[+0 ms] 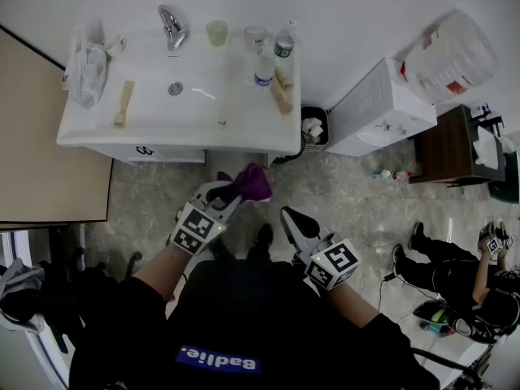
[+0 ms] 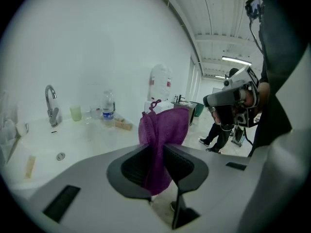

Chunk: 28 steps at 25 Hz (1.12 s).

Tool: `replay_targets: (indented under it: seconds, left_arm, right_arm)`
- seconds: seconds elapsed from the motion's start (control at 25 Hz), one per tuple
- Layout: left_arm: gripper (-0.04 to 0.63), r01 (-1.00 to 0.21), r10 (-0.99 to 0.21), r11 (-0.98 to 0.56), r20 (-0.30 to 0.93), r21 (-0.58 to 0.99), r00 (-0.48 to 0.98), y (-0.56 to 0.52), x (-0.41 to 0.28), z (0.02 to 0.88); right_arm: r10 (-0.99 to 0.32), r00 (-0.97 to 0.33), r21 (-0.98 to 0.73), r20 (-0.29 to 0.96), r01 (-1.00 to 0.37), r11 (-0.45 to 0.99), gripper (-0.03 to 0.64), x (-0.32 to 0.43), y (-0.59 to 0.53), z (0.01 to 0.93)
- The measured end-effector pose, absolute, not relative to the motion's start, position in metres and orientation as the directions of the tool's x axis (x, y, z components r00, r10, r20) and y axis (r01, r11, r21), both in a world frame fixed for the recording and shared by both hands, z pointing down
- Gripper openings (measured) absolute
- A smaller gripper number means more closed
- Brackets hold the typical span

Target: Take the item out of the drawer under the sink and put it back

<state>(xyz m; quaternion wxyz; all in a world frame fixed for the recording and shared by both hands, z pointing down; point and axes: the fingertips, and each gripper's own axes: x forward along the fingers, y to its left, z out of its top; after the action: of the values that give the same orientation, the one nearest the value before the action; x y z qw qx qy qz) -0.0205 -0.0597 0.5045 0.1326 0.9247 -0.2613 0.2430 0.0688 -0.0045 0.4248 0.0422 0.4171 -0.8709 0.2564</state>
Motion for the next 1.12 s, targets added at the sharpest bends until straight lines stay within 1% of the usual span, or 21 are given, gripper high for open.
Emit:
replay_targets:
  seconds: [0.24, 0.48, 0.88, 1.12]
  left_arm:
    - [0.089, -0.531, -0.384, -0.842, 0.587, 0.094, 0.713, -0.076, -0.018, 0.553]
    - [0.089, -0.478, -0.339, -0.878, 0.663, 0.032, 0.667, -0.093, -0.013, 0.598]
    - [0.091, -0.471, -0.260, -0.882, 0.807, 0.025, 0.530, -0.122, -0.022, 0.710]
    - [0.091, -0.457, -0.221, -0.889, 0.852, 0.024, 0.475, -0.131, -0.019, 0.767]
  right_arm:
    - [-0.719, -0.626, -0.427, 0.302, -0.763, 0.485, 0.002, 0.080, -0.007, 0.437]
    - [-0.732, -0.597, -0.438, 0.330, -0.783, 0.441, 0.002, 0.098, -0.007, 0.445]
    - [-0.725, -0.561, -0.459, 0.399, -0.807, 0.372, 0.002, 0.114, -0.004, 0.478]
    - [-0.699, -0.547, -0.467, 0.460, -0.819, 0.333, 0.002, 0.123, 0.006, 0.504]
